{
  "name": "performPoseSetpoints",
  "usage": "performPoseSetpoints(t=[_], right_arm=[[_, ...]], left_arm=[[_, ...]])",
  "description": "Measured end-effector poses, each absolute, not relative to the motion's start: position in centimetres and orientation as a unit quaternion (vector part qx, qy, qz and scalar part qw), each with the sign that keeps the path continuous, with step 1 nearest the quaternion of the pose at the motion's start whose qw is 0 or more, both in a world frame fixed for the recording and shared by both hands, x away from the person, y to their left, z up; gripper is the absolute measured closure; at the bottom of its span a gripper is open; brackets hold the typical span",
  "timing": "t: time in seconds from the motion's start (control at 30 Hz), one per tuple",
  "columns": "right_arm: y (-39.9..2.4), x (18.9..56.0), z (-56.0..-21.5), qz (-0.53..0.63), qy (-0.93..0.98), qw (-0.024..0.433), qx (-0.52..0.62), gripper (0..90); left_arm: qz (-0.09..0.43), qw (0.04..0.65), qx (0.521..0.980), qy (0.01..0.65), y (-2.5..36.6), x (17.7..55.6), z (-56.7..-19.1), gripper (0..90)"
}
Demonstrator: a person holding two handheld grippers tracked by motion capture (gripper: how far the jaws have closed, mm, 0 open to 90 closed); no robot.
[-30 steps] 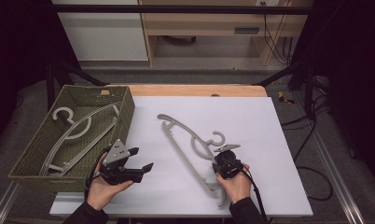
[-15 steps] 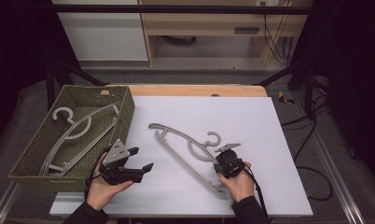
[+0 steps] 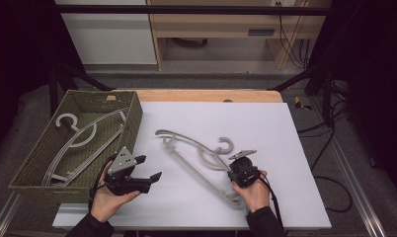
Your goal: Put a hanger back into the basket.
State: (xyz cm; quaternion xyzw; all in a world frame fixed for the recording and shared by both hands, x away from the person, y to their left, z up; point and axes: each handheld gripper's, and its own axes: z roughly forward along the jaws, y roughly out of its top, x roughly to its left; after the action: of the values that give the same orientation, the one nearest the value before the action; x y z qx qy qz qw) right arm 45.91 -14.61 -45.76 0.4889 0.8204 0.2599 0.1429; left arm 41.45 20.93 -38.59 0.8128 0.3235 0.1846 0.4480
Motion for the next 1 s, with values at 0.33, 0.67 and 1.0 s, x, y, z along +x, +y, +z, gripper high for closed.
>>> performPoseSetpoints(t=[0.33,0.67,1.0], right_arm=[[-16.0,44.8,-42.9,0.312,0.858,0.145,0.382,82.2],[-16.2,42.9,-40.7,0.341,0.893,0.113,0.273,82.2],[-15.3,41.6,-39.6,0.323,0.918,0.103,0.204,82.2]], left_arm=[[0.178,0.458,0.814,0.310,21.4,40.9,-36.7,20.4],[0.158,0.423,0.854,0.258,20.8,41.1,-35.0,15.7],[0.138,0.327,0.917,0.179,17.9,42.0,-35.8,35.4]])
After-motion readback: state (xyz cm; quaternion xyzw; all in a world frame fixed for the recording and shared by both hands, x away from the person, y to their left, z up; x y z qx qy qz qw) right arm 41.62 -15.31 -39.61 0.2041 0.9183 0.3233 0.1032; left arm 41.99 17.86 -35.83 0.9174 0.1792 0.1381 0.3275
